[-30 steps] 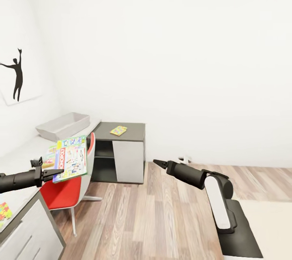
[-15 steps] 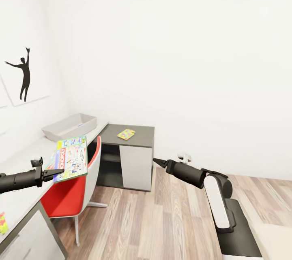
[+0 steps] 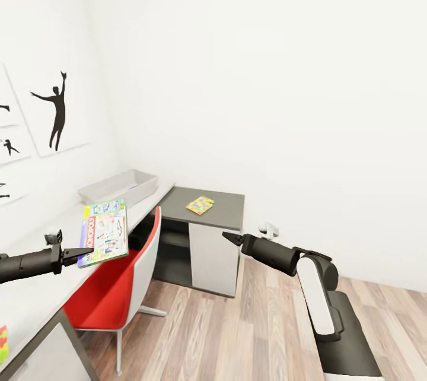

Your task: Put all the toys in the child's room - the three board games (two on the bed and one on the table), the two jigsaw puzzles on the table, and the tennis ball on the table - inside the toy box on the table in the child's room.

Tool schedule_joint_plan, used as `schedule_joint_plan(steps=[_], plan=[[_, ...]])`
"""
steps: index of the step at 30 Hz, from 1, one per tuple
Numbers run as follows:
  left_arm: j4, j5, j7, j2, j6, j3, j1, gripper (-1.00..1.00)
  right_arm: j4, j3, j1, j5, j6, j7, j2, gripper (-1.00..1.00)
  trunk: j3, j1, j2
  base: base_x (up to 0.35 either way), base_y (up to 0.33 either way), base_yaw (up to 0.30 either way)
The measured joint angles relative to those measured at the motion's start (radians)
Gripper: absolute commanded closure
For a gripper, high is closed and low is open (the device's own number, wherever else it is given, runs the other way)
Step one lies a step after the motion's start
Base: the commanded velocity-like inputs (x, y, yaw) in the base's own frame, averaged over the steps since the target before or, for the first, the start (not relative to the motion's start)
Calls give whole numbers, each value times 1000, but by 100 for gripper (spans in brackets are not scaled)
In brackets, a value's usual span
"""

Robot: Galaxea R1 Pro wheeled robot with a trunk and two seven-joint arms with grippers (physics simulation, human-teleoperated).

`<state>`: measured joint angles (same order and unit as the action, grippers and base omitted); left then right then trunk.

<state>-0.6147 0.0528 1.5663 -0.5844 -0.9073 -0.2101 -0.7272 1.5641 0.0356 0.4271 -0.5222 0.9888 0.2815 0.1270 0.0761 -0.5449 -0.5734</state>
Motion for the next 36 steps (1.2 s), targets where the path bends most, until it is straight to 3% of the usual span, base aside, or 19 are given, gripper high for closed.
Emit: schedule_joint_plan(steps=[15, 19, 23, 36], plan=[[0, 0, 0, 0, 0, -2, 0, 100, 22, -37, 3, -6, 55, 8, -2, -100, 0, 0, 0, 288, -153, 281], [0, 0, 0, 0, 0, -2, 0, 100, 22, -36, 2, -64, 55, 9, -12, -100, 3, 0, 0, 271, -6, 249], [1, 0, 0, 1, 0, -1, 1, 100, 22, -35, 1, -87, 55, 8, -15, -100, 7, 0, 0, 314, -1, 242], [0, 0, 0, 2, 0, 0, 1, 100, 22, -36, 2, -85, 55, 4, -15, -100, 20, 0, 0, 324, -87, 240]])
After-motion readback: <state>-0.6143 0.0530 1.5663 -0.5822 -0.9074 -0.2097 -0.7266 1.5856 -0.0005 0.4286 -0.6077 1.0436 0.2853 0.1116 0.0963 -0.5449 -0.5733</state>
